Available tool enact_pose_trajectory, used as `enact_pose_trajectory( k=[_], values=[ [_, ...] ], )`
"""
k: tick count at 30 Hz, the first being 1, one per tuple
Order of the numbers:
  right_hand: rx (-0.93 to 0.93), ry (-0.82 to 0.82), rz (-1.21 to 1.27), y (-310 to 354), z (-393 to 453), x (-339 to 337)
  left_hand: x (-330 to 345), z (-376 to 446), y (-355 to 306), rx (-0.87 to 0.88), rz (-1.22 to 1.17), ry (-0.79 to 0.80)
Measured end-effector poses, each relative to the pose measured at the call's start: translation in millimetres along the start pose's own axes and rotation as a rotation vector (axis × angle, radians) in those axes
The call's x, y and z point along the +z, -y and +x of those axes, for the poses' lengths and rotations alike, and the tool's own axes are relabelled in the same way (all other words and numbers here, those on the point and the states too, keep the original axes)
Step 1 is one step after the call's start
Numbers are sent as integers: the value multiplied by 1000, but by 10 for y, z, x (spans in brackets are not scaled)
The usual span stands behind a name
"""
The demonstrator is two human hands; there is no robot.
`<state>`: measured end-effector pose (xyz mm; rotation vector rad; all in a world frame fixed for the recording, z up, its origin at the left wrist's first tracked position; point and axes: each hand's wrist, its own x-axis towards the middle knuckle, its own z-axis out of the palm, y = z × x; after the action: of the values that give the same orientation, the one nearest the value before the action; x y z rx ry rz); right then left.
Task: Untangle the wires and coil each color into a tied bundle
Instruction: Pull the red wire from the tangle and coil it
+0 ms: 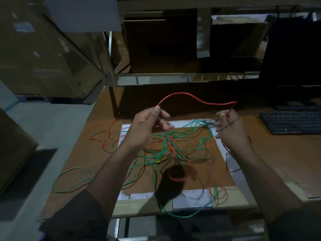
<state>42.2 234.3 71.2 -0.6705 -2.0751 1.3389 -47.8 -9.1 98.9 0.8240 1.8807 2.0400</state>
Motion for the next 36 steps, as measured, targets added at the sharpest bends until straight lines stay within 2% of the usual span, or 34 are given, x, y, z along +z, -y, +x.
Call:
enact_pose_trajectory(
  k=[2, 5, 8, 13, 16, 19, 23, 25, 27, 29, 32, 34, 36],
  values=[
    [74, 114, -143, 20, 3, 7, 85, 60, -197, -3, -110, 26],
    [73, 203, -428, 129, 5, -2, 114, 178, -364, 58, -29, -15],
    [-29, 133, -415, 275, 11, -40, 63, 264, -416, 63, 51, -67],
    [-333, -113, -577, 558, -106, -93, 6, 433, -375, 90, 145, -198],
    [-387, -81, -644, 591, -77, -51, 28, 489, -332, 75, 201, -257],
    [-414, 58, -777, 487, 11, -30, 86, 496, -313, 74, 228, -271],
    [-114, 283, -399, 395, 86, -23, 113, 543, -339, 89, 253, -327],
    [-24, 265, -182, 372, 115, -54, 110, 564, -349, 97, 269, -372],
    [-36, 150, -107, 352, 117, -125, 121, 585, -360, 108, 303, -384],
    [-133, -1, -110, 338, 95, -210, 173, 611, -391, 109, 318, -355],
    [-403, -157, -84, 474, -27, -341, 329, 669, -470, 75, 288, -309],
    [-631, -181, -136, 580, -135, -385, 447, 718, -507, 79, 335, -276],
    [-795, -122, -227, 626, -221, -357, 570, 746, -540, 83, 403, -187]
  ],
)
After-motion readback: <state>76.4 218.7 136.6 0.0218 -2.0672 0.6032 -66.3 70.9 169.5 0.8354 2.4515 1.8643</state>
